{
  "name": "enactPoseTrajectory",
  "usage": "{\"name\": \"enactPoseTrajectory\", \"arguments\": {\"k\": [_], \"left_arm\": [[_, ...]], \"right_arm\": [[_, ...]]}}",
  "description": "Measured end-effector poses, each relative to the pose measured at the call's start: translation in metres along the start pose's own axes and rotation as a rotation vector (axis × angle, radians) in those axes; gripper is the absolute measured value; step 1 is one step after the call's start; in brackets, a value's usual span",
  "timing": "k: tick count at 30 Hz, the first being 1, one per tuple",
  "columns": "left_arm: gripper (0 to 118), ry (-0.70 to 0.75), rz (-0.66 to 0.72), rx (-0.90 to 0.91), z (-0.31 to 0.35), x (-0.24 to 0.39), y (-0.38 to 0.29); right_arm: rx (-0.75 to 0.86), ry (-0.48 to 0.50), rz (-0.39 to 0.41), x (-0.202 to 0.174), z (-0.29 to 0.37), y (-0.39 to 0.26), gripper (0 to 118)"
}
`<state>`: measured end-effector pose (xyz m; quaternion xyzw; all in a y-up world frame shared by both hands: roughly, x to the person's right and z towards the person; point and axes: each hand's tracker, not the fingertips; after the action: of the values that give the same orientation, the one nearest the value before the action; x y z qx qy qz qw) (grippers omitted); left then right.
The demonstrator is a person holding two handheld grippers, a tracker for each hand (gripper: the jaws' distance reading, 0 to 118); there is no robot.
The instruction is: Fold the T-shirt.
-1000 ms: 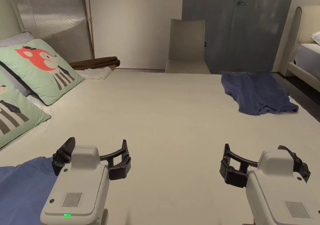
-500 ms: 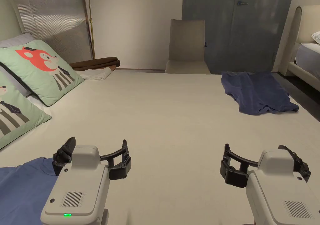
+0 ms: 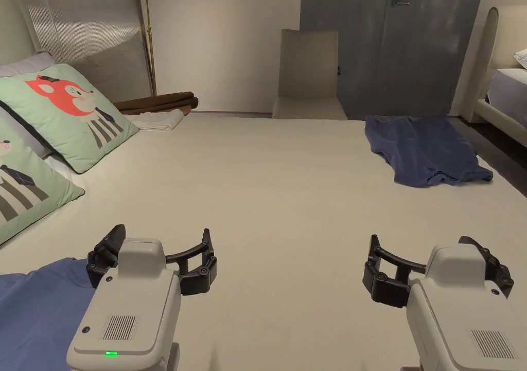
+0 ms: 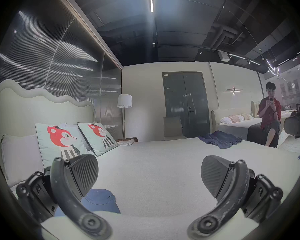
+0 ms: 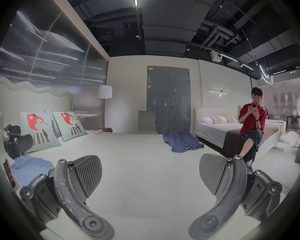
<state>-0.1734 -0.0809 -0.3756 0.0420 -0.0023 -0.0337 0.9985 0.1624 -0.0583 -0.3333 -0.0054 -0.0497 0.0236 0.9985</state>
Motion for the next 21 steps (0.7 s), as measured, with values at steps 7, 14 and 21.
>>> {"name": "enactPoseTrajectory", "arguments": {"k": [7,14,21], "left_arm": [[116,-0.004,0.014,0.001,0.0,-0.0013,0.0007],[116,-0.003,0.011,0.003,-0.0007,-0.0016,0.0015],[116,-0.007,0.012,0.003,-0.0013,-0.002,0.0023]], "right_arm": [[0.003,0.006,0.0,0.0002,0.0006,0.0004,112],[0.006,0.005,0.0,0.0006,0.0004,0.0012,112],[0.009,0.005,0.0,0.0,0.0009,0.0029,112]]}}
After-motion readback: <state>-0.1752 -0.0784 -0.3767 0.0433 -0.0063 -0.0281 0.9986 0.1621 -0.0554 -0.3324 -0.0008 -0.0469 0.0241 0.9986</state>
